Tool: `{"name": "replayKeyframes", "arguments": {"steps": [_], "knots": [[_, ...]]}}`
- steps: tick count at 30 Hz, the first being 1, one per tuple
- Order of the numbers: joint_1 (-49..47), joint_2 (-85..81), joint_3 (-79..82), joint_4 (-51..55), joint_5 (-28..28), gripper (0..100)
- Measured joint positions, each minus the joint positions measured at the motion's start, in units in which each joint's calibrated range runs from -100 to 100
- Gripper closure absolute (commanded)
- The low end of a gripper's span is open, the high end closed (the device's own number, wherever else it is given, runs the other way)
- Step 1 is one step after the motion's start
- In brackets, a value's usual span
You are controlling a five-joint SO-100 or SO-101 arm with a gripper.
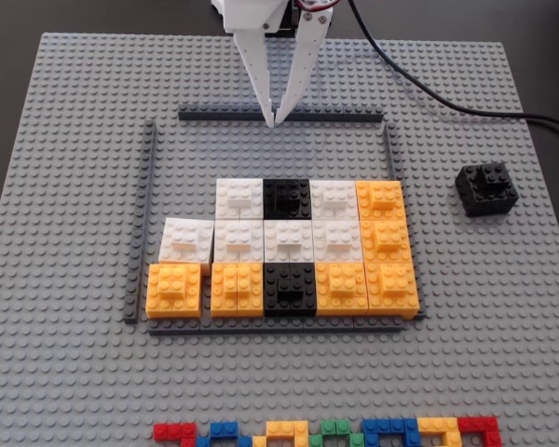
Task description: Grab the cube and place it into the grid
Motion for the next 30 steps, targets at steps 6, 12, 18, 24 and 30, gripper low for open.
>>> {"name": "replayKeyframes", "arguments": {"steps": [6, 12, 18, 24, 30], "knots": [[-3.6, 0.0, 0.0, 1.8, -4.2, 100], [-3.8, 0.0, 0.0, 2.0, -5.4, 100], [-3.8, 0.0, 0.0, 2.0, -5.4, 100], [-3.8, 0.0, 0.0, 2.0, -5.9, 100], [-5.1, 0.0, 0.0, 2.0, -6.9, 100]]}}
